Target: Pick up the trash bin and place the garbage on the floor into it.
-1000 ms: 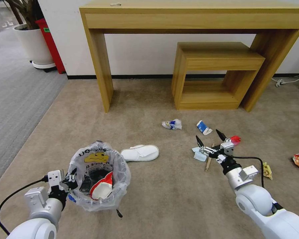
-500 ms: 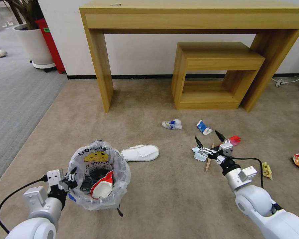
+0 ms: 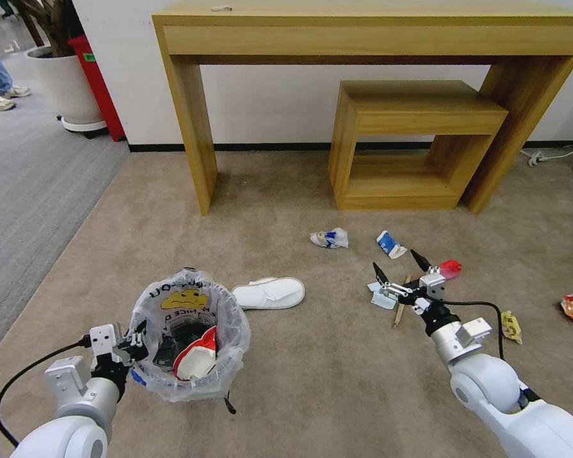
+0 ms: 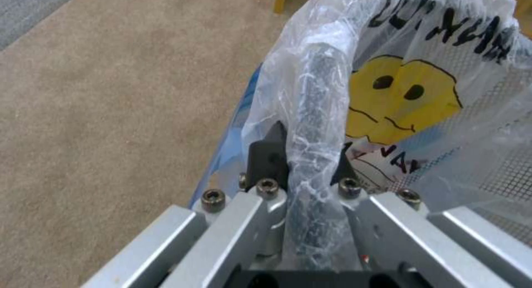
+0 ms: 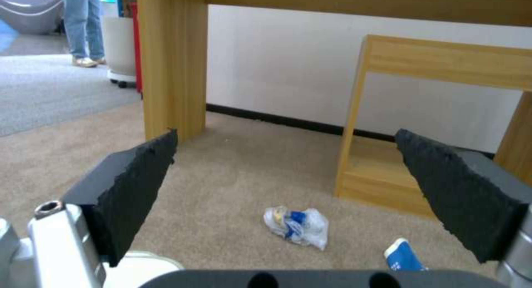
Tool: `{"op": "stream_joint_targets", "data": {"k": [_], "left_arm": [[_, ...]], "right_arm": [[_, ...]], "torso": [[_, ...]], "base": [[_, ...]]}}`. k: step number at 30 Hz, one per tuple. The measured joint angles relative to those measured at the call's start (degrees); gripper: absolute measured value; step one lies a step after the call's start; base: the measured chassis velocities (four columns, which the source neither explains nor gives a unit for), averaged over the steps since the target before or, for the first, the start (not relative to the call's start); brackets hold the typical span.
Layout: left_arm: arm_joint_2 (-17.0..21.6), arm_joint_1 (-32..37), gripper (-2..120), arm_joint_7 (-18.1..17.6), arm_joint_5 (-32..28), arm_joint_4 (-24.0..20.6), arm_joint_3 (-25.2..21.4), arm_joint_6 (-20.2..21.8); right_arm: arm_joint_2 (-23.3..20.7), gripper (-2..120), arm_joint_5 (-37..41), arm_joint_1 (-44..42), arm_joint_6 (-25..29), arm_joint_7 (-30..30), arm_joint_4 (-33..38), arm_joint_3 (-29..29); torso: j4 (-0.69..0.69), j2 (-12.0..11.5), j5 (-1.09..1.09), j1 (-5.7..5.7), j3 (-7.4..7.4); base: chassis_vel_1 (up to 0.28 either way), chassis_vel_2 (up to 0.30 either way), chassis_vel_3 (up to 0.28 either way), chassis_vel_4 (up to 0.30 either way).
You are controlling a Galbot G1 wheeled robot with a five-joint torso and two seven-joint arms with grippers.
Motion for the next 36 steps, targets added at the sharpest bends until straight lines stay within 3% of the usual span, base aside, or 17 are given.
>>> {"op": "stream_joint_targets", "data": {"k": [36], "left_arm": [[-0.6, 0.3, 3, -0.6, 0.2, -0.4, 0.2, -0.9]], "right_arm": [[-0.1, 100, -0.2, -0.4, 1.2, -0.8, -0.4, -0.1]], "torso": [[0.01, 0.0, 0.00, 0.00, 0.00]], "base": [[0.025, 0.026, 0.028, 0.024]]}}
